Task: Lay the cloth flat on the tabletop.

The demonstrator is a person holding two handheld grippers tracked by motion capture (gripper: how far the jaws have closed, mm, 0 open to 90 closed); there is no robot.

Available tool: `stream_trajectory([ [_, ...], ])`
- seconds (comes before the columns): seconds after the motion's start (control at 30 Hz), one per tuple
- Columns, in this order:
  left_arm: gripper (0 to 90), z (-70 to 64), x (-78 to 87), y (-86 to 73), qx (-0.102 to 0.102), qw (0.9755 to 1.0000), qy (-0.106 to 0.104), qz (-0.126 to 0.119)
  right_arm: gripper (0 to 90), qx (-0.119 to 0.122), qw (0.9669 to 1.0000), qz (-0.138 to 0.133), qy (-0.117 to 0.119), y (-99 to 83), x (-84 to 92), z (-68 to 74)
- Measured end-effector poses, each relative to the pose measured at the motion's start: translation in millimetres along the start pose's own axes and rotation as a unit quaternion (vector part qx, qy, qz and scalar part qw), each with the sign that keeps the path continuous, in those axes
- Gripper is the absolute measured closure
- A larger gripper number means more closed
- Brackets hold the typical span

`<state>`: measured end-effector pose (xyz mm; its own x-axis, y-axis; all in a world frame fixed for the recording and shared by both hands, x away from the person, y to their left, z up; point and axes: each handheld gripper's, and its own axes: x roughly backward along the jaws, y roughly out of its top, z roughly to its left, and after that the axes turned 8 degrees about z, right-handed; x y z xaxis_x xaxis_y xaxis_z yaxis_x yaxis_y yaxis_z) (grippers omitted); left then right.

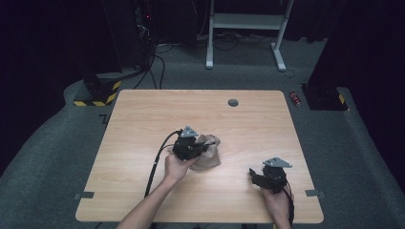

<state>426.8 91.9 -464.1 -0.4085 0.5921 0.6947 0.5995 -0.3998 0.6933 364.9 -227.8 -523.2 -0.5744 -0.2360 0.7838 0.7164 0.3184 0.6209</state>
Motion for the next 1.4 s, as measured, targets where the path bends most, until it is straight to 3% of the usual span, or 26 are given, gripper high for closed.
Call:
stream_trajectory([
  [0.2, 82.0, -11.3, -14.5, 5.1, -0.014, 0.9999, 0.0, 0.004, 28.6, 0.0, 1.0, 0.0, 0.0, 0.0, 0.0, 0.0],
  [0.5, 78.8, -15.3, -31.3, 5.1, -0.022, 0.9995, 0.004, 0.02, 28.6, 0.0, 1.0, 0.0, 0.0, 0.0, 0.0, 0.0],
  [0.63, 68.0, -17.4, -28.0, 5.4, -0.024, 0.9993, 0.015, 0.025, 28.6, 0.0, 1.0, 0.0, 0.0, 0.0, 0.0, 0.0],
  [0.8, 57.8, -26.1, -16.0, 6.8, -0.046, 0.9982, 0.038, 0.011, 28.6, 0.0, 1.0, 0.0, 0.0, 0.0, 0.0, 0.0],
  [1.0, 53.5, -41.9, -11.3, 4.6, -0.078, 0.9963, 0.029, 0.018, 28.6, 0.0, 1.0, 0.0, 0.0, 0.0, 0.0, 0.0],
  [1.13, 52.8, -55.2, -19.0, 1.1, -0.099, 0.9944, 0.021, 0.031, 28.6, 0.0, 1.0, 0.0, 0.0, 0.0, 0.0, 0.0],
  [1.27, 52.4, -61.7, -31.9, -3.4, -0.092, 0.9949, 0.011, 0.04, 28.6, 0.0, 1.0, 0.0, 0.0, 0.0, 0.0, 0.0],
  [1.4, 52.0, -64.3, -48.0, -8.3, -0.1, 0.9929, 0.02, 0.062, 28.6, 0.0, 1.0, 0.0, 0.0, 0.0, 0.0, 0.0],
])
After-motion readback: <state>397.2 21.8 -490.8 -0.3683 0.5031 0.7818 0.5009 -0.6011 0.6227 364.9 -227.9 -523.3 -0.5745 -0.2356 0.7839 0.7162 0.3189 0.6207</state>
